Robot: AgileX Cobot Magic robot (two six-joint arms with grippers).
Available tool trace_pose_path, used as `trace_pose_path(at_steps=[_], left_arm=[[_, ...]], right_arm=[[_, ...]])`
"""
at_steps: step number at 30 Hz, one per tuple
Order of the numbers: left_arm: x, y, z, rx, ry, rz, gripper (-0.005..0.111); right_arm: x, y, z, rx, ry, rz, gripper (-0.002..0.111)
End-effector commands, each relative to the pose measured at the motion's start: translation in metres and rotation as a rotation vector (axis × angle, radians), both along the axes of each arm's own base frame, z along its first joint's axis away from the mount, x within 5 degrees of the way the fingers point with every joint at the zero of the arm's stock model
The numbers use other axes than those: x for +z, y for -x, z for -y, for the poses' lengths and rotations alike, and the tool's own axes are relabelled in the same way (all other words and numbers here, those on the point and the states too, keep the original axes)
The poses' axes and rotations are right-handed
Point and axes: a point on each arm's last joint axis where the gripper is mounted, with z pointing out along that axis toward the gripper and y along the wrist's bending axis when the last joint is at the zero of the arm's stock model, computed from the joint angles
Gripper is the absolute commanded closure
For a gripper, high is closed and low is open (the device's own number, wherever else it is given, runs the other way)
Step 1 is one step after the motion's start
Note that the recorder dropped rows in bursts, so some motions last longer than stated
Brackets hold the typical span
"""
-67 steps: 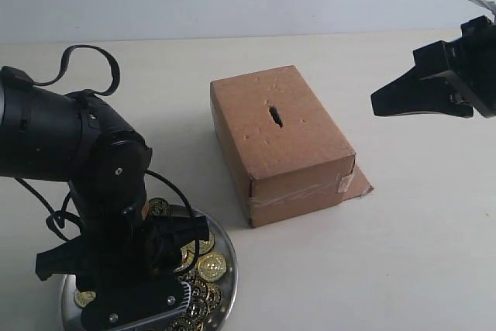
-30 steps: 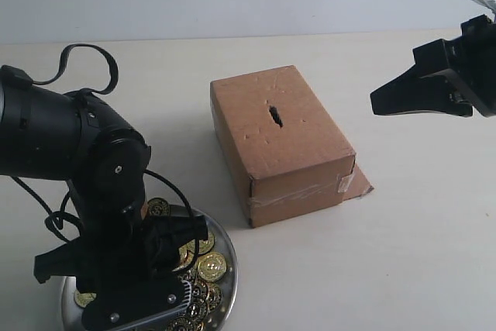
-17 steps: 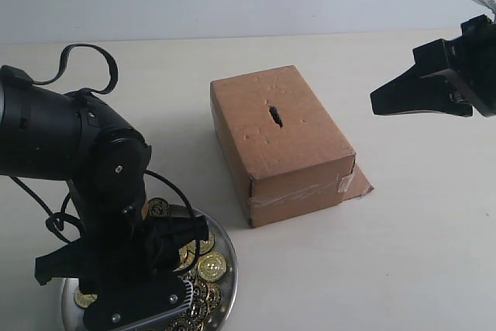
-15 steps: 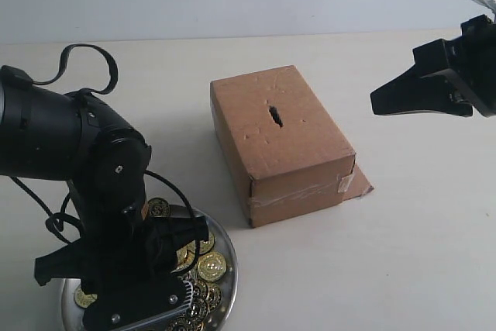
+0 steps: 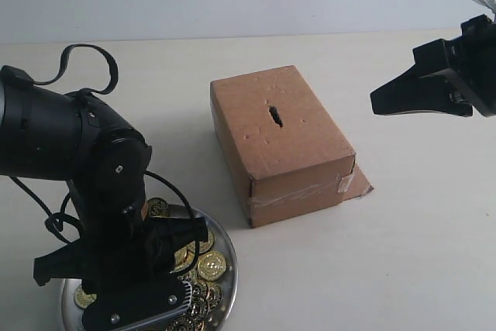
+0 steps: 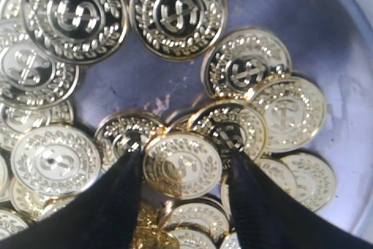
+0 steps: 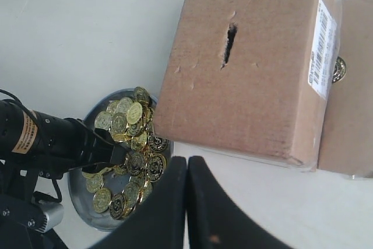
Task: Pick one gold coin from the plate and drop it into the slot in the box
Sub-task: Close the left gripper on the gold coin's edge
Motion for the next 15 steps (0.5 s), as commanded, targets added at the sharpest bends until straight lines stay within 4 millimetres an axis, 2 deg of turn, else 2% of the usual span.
trace_pose_path(at_steps=[1, 9, 15], left_arm=[[-0.0073, 0.0019, 0.0031, 0.012, 0.011, -0.008, 0.061], [-0.0074, 0.0013, 0.0038, 0.012, 0.020, -0.001, 0.062], [-0.0074, 0.0009, 0.0042, 0.012, 0.024, 0.003, 0.085]], right_arm=[[-0.0005, 0.0004, -0.0005, -0.002, -0.007, 0.004, 0.108], [-0.0005, 0.0004, -0.0005, -0.002, -0.007, 0.004, 0.108], [-0.0006, 0.0005, -0.0004, -0.001, -0.005, 0.004, 0.108]])
